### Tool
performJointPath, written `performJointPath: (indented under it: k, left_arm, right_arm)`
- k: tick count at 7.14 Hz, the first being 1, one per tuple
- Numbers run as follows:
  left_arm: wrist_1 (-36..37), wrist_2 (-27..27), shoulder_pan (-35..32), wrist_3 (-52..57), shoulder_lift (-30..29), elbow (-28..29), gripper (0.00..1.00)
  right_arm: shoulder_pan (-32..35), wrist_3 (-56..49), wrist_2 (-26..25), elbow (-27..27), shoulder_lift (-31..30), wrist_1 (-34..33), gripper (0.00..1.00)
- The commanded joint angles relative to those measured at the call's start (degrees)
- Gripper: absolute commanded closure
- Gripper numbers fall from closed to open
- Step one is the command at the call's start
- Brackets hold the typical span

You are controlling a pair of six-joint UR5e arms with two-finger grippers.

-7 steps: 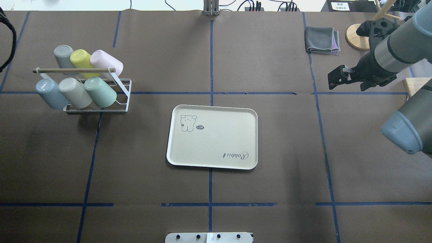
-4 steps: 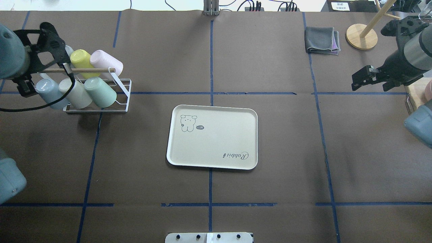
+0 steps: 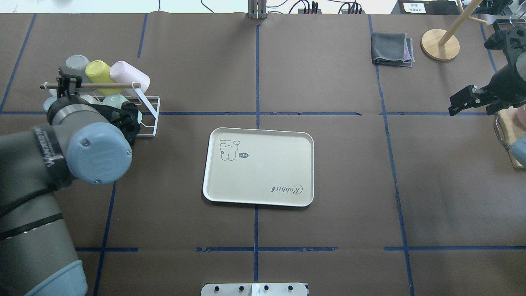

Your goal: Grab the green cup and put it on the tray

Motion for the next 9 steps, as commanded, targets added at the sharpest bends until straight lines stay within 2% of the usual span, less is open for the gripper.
performJointPath:
  k: [1,2,4,5,7,9]
  left_arm:
    - [1.83,8.99,4.21,12.9,-1.96,6.35,0.02]
    - [1.83,10.33,4.65,16.9,-2.14,8.8,0.01]
    - [1.65,10.26,6.14,17.3,-6.6,12.76,0.0]
    - [1.74,10.35,6.41,17.38,-6.27,13.48,0.0]
    - [1.92,15.5,8.78,19.73,-6.27,19.35,0.0]
    - [1.92,17.01,9.93,19.93,-6.62,24.79,0.0]
  right_arm:
    - [0.22,-0.98,-0.07,-0.36,-0.35,0.03,0.0]
    - [0.13,-0.98,0.01,-0.89,-0.27,0.03,0.0]
    - [0.39,-0.98,0.01,-1.24,-0.27,0.03,0.0]
    - [0.39,-0.98,0.01,-1.33,-0.18,0.03,0.0]
    - [0.39,-0.89,0.01,-1.33,-0.27,0.03,0.0]
    - [0.39,-0.89,0.01,-1.33,-0.35,0.03,0.0]
